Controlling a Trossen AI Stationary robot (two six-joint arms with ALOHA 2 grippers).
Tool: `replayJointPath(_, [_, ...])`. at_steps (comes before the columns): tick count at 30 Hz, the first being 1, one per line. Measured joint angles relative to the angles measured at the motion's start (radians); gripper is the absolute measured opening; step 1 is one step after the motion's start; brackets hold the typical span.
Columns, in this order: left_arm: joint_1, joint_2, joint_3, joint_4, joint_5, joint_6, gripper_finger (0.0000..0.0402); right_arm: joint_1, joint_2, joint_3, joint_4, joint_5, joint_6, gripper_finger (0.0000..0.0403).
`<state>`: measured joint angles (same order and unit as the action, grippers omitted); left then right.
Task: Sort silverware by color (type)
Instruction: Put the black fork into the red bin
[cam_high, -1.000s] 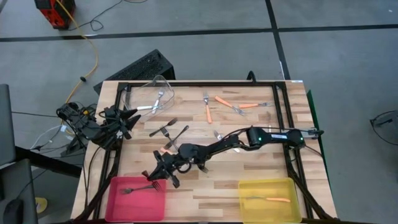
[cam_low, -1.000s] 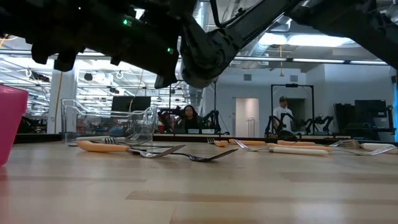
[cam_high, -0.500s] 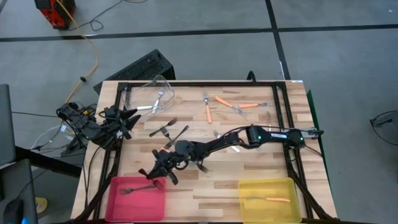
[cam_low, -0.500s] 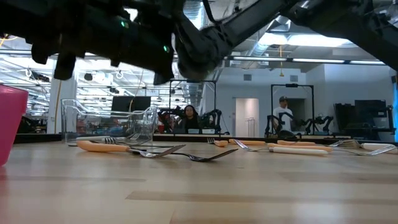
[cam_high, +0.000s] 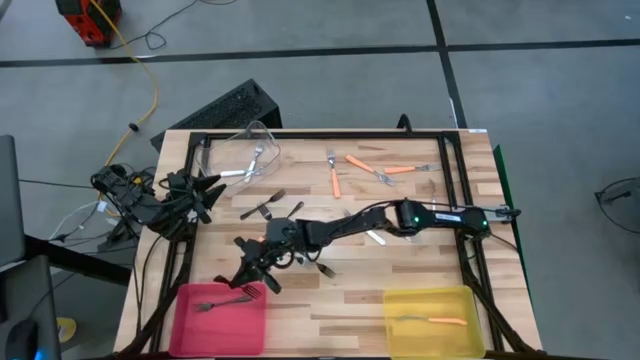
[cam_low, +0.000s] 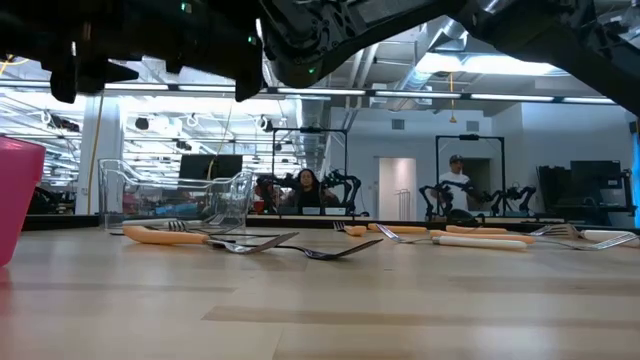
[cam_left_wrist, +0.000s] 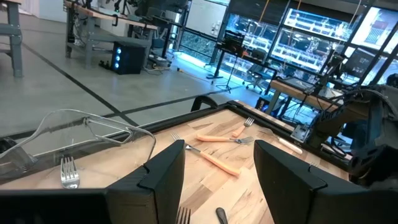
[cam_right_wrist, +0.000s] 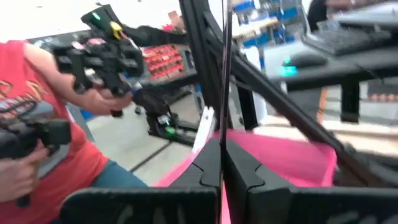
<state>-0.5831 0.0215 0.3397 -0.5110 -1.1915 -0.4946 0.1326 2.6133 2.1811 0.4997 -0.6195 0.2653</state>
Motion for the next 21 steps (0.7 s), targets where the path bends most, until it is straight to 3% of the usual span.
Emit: replayJointPath(21, [0.0, 0.0, 0.0, 0.001, -0.023, 0.0, 0.0178, 0.007, 0.054, 0.003, 0.017, -0.003, -0.027, 0.0022])
